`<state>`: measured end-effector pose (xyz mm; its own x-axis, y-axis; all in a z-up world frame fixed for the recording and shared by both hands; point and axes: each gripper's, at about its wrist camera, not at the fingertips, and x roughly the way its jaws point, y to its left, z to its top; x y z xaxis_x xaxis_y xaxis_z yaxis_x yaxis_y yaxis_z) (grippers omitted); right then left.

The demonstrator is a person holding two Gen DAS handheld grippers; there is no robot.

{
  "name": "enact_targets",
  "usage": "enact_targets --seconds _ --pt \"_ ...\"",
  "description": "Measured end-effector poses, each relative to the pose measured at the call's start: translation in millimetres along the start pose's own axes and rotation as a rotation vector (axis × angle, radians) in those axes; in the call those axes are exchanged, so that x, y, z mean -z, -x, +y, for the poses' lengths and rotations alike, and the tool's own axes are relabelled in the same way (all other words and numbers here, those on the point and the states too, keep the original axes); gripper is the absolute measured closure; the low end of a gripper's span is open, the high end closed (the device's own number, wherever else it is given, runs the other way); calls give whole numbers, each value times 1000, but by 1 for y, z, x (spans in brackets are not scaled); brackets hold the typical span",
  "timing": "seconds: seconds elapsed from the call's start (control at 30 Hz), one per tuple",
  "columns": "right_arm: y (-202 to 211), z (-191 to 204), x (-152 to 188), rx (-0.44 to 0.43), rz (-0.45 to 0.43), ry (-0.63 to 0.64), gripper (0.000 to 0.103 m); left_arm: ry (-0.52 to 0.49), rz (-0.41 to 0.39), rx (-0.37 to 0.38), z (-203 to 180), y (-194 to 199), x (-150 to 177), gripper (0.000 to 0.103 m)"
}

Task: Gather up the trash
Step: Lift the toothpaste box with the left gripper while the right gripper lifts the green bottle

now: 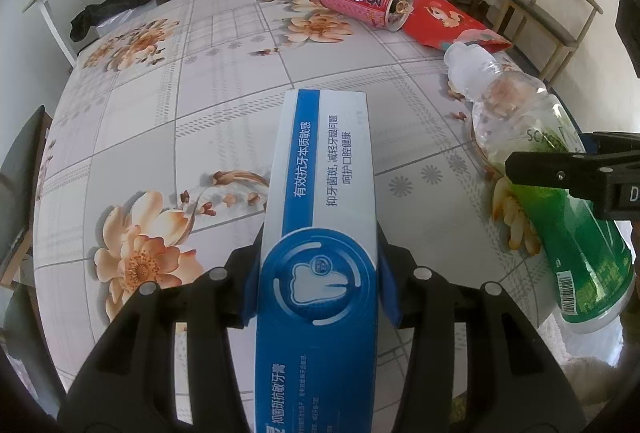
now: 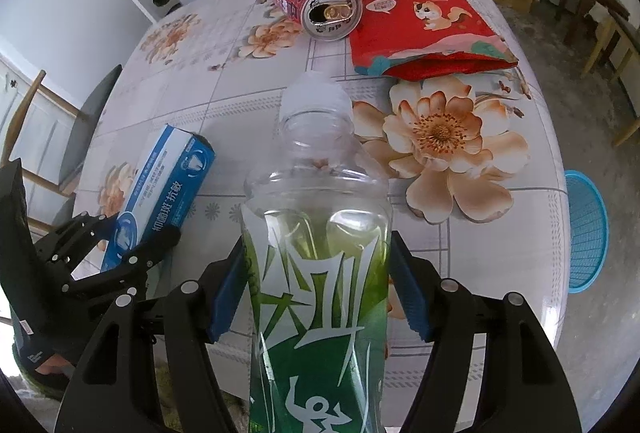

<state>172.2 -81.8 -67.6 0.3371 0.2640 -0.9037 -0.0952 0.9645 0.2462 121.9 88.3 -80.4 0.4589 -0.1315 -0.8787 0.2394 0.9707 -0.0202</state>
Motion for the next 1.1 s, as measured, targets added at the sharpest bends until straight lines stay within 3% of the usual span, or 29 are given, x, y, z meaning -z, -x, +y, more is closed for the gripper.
enact_targets --seconds 1.1 --pt "16 1 7 -10 -50 1 41 10 -62 1 1 25 2 59"
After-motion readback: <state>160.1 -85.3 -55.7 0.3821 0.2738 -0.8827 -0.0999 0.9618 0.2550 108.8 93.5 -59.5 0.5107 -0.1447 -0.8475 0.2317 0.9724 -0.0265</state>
